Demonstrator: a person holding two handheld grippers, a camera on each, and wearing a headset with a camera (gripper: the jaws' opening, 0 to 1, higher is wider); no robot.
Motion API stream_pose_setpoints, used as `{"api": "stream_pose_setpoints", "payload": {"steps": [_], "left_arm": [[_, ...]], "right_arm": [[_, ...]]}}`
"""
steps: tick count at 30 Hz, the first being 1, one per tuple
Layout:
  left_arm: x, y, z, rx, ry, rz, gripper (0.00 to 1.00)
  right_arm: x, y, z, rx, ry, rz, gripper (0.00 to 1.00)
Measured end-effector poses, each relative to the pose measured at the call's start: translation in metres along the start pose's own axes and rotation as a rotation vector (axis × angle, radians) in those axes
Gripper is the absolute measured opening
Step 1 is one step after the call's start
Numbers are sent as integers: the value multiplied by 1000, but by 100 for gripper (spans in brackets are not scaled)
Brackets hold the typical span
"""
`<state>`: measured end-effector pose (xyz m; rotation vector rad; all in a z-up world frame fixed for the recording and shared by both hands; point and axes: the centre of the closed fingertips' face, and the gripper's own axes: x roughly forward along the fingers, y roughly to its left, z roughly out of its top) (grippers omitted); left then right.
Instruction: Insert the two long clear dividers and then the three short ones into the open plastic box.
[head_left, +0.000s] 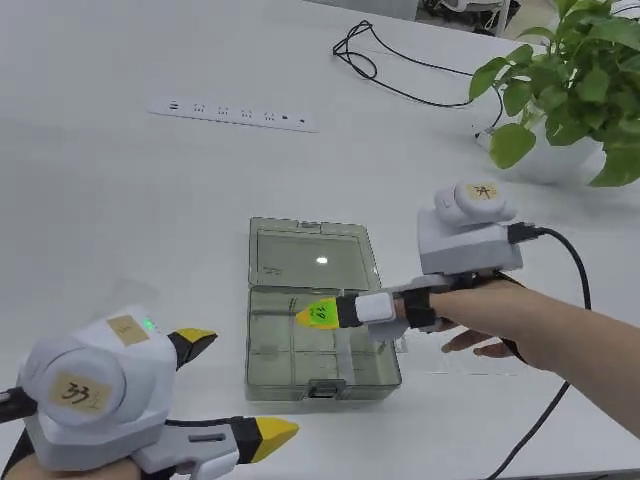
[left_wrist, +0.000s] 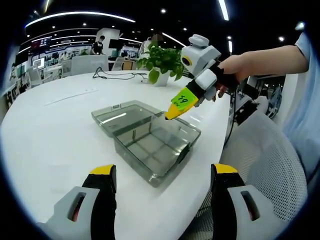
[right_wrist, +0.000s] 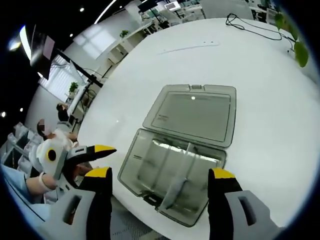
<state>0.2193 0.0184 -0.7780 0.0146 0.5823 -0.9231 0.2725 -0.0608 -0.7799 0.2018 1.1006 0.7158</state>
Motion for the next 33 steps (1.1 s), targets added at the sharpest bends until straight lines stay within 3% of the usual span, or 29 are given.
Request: {"api": "stream_pose_setpoints", "payload": {"steps": [4, 8, 13, 17, 21, 23, 27, 31, 33], "left_arm": [[-2, 3, 3, -11, -8, 18, 78], [-4, 4, 2, -17, -11, 31, 78], [-8, 10, 4, -29, -18, 49, 78], [-11, 16, 7, -47, -29, 68, 78], [-15, 22, 9, -60, -35, 86, 78], [-18, 25, 8, -73, -37, 99, 78], [-23, 33, 7, -96, -40, 119, 78], [-27, 39, 6, -116, -40, 142, 76], [-29, 43, 6, -117, -36, 155, 76]], "right_arm": [[-8, 4, 9, -27, -109, 12, 84], [-16, 4, 10, -87, -205, 12, 97], [-24, 1, -4, -137, -202, 10, 100], [-30, -2, -10, -230, -216, 10, 100], [-33, -8, -13, -374, -233, -9, 100], [-32, -11, -19, -393, -219, -12, 100], [-36, -10, -20, -486, -267, 2, 100], [-39, -10, -25, -501, -281, 17, 100], [-42, -12, -26, -554, -289, 8, 100]]}}
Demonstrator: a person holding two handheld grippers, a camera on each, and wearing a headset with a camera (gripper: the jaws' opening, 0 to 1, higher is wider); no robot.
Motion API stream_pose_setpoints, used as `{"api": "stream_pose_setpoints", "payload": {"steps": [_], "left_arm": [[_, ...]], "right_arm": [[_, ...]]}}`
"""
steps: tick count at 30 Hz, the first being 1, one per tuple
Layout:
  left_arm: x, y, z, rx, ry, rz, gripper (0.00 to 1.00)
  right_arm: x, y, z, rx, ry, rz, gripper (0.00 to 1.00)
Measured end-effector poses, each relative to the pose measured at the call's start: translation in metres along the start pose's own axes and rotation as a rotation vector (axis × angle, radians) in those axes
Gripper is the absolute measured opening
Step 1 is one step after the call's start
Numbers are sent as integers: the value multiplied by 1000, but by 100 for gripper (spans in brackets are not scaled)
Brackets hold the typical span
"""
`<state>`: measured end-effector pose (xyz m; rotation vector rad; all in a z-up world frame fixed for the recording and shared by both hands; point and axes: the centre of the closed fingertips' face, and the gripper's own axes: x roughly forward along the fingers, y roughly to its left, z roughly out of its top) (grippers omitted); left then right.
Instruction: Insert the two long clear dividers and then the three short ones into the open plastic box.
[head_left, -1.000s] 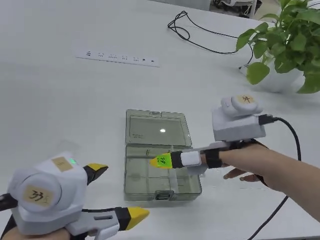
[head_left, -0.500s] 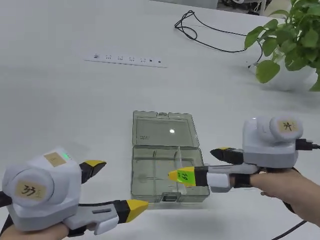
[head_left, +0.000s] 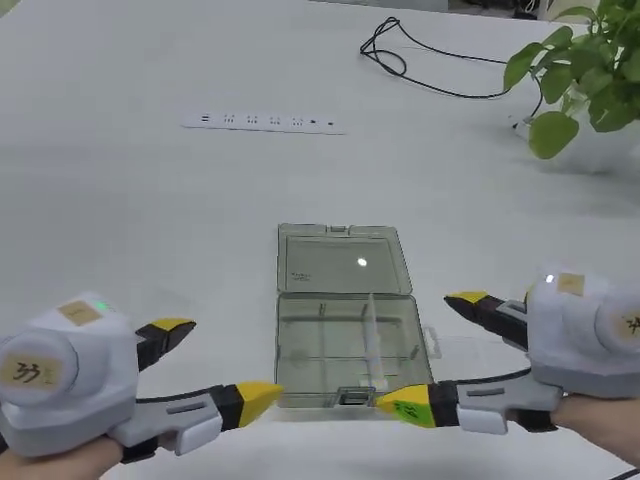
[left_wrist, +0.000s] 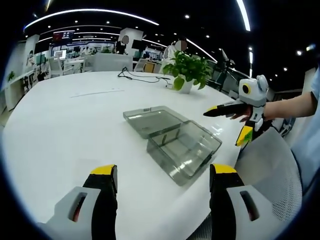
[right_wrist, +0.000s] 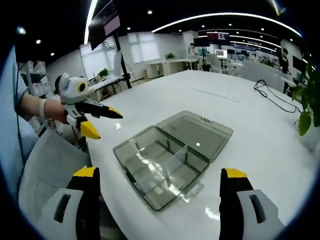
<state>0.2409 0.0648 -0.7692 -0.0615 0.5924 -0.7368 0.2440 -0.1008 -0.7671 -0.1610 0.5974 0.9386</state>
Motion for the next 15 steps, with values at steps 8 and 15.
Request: {"api": "stream_pose_setpoints", "payload": {"steps": [8, 15], "left_arm": [[-6, 14, -1, 10, 28, 46, 79], [-10, 29, -10, 42, 94, 83, 92]], "right_arm": [[-10, -2, -15, -39, 23, -5, 100], [-21, -9, -16, 7, -18, -36, 100]]}}
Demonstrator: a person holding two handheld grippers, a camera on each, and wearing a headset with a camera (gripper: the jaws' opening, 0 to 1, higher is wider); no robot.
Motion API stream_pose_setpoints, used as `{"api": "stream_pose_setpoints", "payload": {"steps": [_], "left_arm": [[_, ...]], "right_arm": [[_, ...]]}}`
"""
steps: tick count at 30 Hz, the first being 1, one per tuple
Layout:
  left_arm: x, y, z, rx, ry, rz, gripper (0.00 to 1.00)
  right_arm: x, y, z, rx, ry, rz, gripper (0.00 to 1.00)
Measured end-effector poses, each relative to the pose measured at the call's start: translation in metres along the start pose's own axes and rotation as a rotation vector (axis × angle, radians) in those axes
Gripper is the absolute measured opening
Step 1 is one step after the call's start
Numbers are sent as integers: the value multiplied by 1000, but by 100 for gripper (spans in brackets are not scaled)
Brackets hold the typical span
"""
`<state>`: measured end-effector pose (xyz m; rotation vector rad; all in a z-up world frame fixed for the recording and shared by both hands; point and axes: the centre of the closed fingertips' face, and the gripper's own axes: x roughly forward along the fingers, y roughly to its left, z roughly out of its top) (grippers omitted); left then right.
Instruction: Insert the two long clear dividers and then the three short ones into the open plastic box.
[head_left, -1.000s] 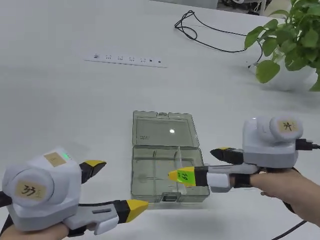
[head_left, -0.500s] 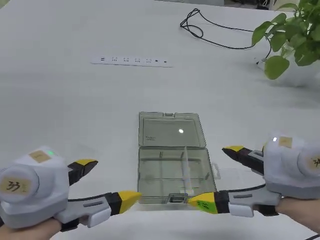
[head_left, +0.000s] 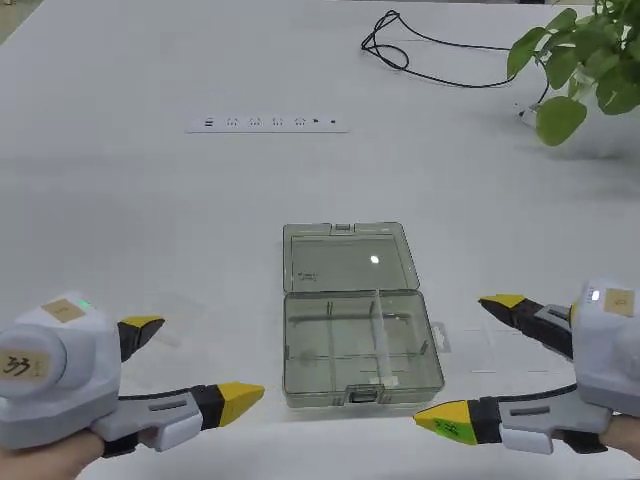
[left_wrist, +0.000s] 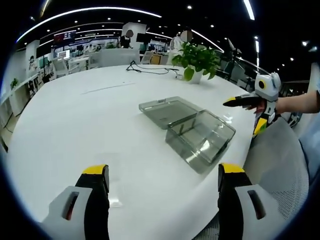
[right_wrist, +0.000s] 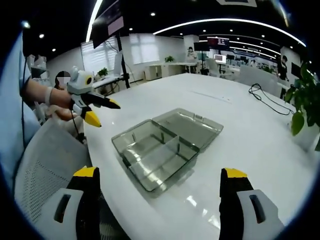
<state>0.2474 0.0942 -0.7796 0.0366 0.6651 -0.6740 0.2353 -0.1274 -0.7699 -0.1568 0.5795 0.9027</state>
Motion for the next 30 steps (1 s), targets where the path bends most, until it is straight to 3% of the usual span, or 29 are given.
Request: {"api": "stream_pose_setpoints", "payload": {"steps": [4, 6, 8, 12, 16, 19, 21, 26, 30], "left_arm": [[-1, 10, -4, 18, 46, 30, 96], [-2, 14, -10, 8, 102, 41, 95], [-2, 23, -13, 30, 132, 71, 94], [-2, 38, -16, 6, 191, 95, 92], [-1, 62, -29, 6, 313, 130, 89], [3, 73, -30, 0, 327, 144, 85], [2, 79, -35, -14, 382, 164, 82], [7, 89, -37, -9, 436, 179, 75], [11, 95, -42, -4, 485, 197, 64]], "right_arm": [[-4, -4, 0, 30, -17, -17, 100], [-6, -5, -1, 32, -25, -23, 100], [-7, -5, -4, 26, -14, -29, 100], [-10, -6, -4, 41, -28, -36, 100], [-10, -6, -2, 64, -41, -40, 100], [-11, -5, 0, 64, -45, -41, 100], [-11, -4, 0, 60, -46, -44, 100], [-12, -2, 0, 68, -48, -45, 100], [-12, 1, -1, 79, -50, -42, 100]]}}
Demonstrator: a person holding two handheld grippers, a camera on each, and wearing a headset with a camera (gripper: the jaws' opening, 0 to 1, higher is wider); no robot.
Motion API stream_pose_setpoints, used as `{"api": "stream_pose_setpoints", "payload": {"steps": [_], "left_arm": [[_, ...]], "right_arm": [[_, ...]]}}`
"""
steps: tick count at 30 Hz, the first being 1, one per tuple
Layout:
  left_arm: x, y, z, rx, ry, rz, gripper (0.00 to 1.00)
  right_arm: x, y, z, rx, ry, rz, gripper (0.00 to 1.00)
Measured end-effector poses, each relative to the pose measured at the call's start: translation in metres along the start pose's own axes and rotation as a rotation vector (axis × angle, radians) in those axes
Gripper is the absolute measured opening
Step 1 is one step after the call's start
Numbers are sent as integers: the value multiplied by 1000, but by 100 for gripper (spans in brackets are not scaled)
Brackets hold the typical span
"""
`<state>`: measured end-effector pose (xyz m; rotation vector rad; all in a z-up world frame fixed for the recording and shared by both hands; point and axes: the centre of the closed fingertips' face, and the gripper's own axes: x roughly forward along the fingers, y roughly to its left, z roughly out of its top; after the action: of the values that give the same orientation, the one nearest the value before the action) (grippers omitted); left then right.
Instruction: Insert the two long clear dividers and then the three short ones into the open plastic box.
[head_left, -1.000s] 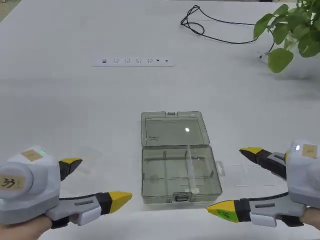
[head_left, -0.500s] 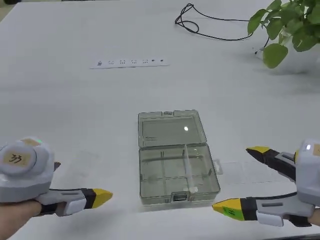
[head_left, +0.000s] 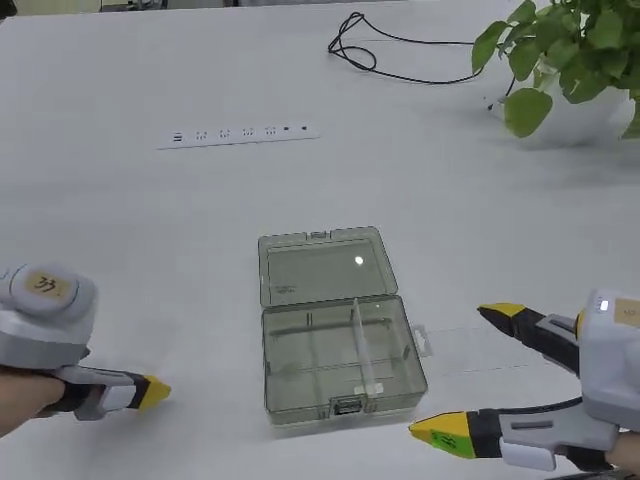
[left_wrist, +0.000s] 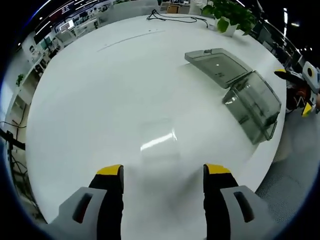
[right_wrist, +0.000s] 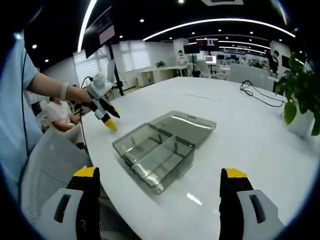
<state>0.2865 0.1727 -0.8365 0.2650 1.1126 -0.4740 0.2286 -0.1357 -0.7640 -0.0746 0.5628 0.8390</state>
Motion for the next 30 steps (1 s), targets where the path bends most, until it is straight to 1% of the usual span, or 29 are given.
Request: {"api": "stream_pose_setpoints", "payload": {"steps": [3, 5, 6, 9, 12, 18, 23, 25, 30], "left_arm": [[4, 1, -2, -9, 20, 2, 56], [5, -1, -5, -23, 43, -10, 46], [5, 1, -5, -31, 41, 0, 45], [5, 2, -5, -13, 51, 0, 41], [4, 3, -5, -24, 57, -1, 34], [3, 4, -9, -6, 59, 10, 32], [2, 5, -10, -21, 50, 13, 32], [0, 6, -9, -33, 39, 14, 31], [0, 8, -12, -41, 35, 18, 31]], "right_arm": [[0, 0, -1, 2, 1, -3, 100], [-1, 1, -2, 5, 1, -4, 100], [-1, 0, -2, 4, 4, -6, 100], [-2, 0, -2, 5, 0, -11, 100], [-2, -1, -1, 11, -5, -16, 100], [3, 1, 2, 19, -14, -14, 99], [5, 6, 0, 21, -9, -2, 99], [6, 8, -2, 22, -2, 3, 99], [7, 11, -2, 16, 3, 8, 99]]}}
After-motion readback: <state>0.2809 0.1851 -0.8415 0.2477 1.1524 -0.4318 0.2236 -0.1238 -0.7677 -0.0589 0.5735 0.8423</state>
